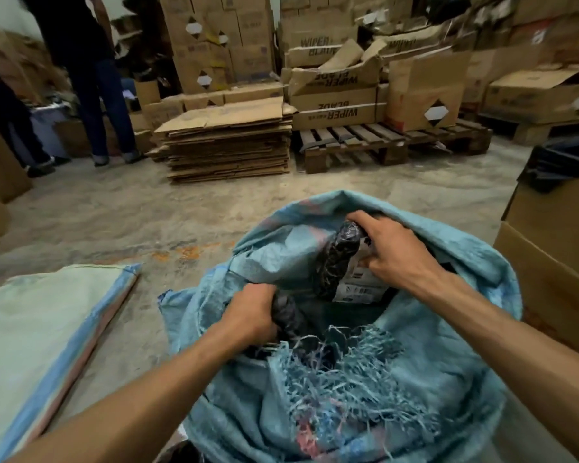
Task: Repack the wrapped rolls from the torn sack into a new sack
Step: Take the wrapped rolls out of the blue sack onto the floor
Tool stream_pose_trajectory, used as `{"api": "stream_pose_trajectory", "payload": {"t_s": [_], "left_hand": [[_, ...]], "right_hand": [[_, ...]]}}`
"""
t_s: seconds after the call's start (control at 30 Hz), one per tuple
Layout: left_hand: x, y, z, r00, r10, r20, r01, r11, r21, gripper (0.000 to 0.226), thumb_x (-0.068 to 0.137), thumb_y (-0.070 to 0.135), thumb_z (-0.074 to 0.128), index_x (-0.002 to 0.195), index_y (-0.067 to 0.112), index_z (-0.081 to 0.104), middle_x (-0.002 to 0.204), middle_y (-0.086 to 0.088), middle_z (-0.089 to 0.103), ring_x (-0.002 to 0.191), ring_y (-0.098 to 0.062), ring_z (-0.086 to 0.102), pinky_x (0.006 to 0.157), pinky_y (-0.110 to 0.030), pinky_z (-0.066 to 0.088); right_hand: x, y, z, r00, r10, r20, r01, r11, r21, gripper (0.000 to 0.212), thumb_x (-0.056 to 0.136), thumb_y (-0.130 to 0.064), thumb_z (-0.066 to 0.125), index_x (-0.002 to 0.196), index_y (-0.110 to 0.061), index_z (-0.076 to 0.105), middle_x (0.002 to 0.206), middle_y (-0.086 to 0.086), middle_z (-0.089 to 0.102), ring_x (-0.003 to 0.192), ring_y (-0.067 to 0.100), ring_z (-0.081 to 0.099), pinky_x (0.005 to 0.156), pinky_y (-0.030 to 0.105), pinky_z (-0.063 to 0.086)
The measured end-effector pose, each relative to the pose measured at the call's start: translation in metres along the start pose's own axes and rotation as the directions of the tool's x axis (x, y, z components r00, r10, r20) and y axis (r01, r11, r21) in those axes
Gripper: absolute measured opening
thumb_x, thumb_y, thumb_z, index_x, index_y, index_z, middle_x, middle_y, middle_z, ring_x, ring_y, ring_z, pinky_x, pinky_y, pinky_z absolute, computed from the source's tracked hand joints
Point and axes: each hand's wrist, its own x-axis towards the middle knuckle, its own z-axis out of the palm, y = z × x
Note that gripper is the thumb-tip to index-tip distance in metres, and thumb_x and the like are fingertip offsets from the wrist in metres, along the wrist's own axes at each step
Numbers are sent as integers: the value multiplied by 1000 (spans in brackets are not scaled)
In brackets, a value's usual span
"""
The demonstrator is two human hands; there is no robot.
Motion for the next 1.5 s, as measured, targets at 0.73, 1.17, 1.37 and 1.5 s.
{"api": "stream_pose_trajectory", "payload": {"t_s": [0.73, 1.17, 1.37, 1.5], "left_hand": [[-58, -39, -133, 983, -116, 141, 131, -89, -987, 35, 69, 26, 73, 99, 8, 72, 101, -12, 75, 82, -22, 75, 70, -37, 62], [-135, -41, -174, 966, 59, 253, 158, 638, -754, 88, 38, 31, 99, 115, 7, 64, 101, -12, 75, 92, -30, 73, 87, -47, 57], [-168, -20, -147, 862, 181, 473, 82, 872, -483, 80, 42, 40, 97, 108, 11, 61, 112, -3, 68, 104, -23, 64, 95, -40, 51], [-178, -13, -97, 831, 161, 533, 29, 943, -331, 78, 56, 41, 92, 117, 9, 57, 119, 3, 55, 113, -20, 52, 103, -36, 43]], "right_hand": [[-48, -68, -35, 952, 33, -305, -5, 996, 90, 49, 78, -71, 60, 106, -31, 58, 69, -14, 57, 62, 12, 57, 61, 35, 56], [-115, -111, -144, 982, 167, -87, -90, 822, 563, 48, 82, -34, 76, 121, -37, 49, 105, -14, 62, 94, 9, 66, 83, 33, 58], [-176, -111, -174, 947, 118, 297, -264, 814, 518, 39, 81, -26, 75, 118, -30, 61, 98, -1, 75, 82, 18, 74, 64, 30, 60], [-200, -88, -137, 834, 74, 546, -340, 850, 403, 50, 82, -27, 77, 127, -27, 57, 113, 0, 72, 96, 19, 72, 81, 38, 60]]}}
